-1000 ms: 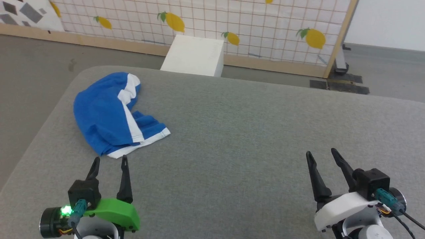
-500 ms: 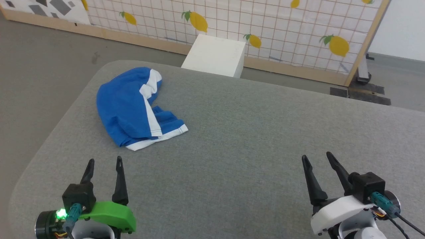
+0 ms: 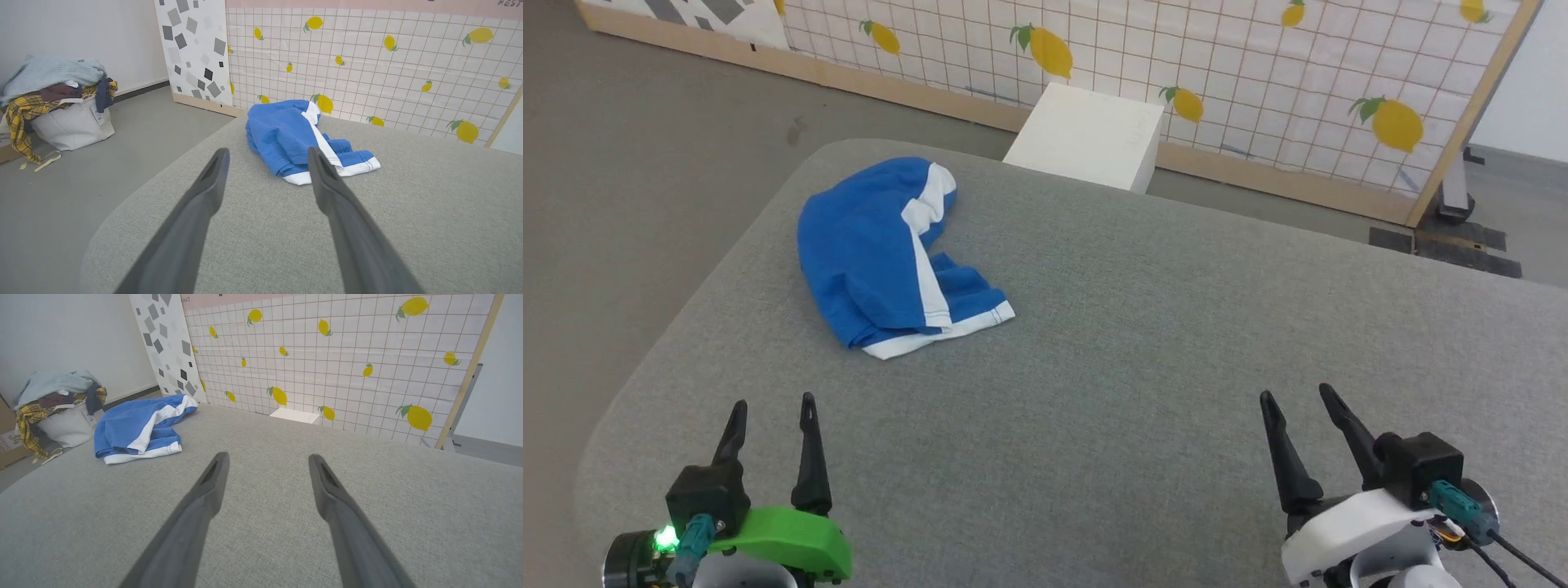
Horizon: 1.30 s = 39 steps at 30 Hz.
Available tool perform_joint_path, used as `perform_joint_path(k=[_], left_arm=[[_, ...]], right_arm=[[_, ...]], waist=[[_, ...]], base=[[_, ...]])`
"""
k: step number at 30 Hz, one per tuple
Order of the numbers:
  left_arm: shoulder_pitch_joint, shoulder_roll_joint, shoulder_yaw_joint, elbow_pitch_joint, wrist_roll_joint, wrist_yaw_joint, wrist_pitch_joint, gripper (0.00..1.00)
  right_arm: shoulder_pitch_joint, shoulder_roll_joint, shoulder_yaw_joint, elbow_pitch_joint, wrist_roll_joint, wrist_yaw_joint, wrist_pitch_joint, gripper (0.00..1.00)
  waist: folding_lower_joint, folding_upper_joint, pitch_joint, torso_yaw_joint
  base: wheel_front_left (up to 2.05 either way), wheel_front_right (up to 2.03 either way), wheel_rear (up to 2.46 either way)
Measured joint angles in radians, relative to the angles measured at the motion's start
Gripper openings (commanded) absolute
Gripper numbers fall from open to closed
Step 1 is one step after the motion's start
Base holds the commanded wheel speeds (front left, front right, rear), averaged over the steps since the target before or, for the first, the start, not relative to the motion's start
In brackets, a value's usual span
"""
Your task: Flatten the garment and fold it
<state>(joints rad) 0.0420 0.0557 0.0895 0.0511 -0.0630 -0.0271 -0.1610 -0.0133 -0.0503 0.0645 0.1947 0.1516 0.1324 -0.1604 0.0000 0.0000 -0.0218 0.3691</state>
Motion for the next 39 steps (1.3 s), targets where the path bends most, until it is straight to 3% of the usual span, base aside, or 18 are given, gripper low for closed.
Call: perform_joint_path(k=[12, 17, 25, 33, 39], left_arm=[[0.001, 0.001, 0.025, 0.011, -0.029, -0.018, -0.027, 1.00], [-0.062, 0.022, 0.028, 0.047, -0.069, -0.049, -0.036, 1.00], [-0.331, 0.163, -0.036, 0.265, -0.173, -0.078, 0.020, 1.00], [-0.601, 0.285, -0.142, 0.519, -0.488, -0.087, 0.196, 1.00], [-0.686, 0.335, -0.234, 0.663, -0.621, -0.095, 0.322, 1.00]], right_arm=[[-0.002, 0.000, -0.008, 0.023, 0.010, 0.000, -0.025, 1.00], [-0.010, 0.000, -0.021, 0.034, 0.009, 0.000, -0.035, 1.00], [-0.043, 0.001, -0.040, 0.050, -0.020, 0.000, -0.052, 1.00], [-0.080, 0.000, -0.069, 0.005, -0.085, 0.000, -0.031, 1.00], [-0.088, 0.000, -0.073, -0.033, -0.091, 0.000, -0.023, 1.00]], waist=[[0.0000, 0.0000, 0.011, 0.016], [0.0000, 0.0000, 0.029, 0.013], [0.0000, 0.0000, 0.089, -0.014], [0.0001, 0.0000, 0.194, -0.051], [0.0001, 0.0000, 0.280, -0.082]], base=[[0.00, 0.00, 0.00], [0.00, 0.00, 0.00], [0.00, 0.00, 0.00], [0.00, 0.00, 0.00], [0.00, 0.00, 0.00]])
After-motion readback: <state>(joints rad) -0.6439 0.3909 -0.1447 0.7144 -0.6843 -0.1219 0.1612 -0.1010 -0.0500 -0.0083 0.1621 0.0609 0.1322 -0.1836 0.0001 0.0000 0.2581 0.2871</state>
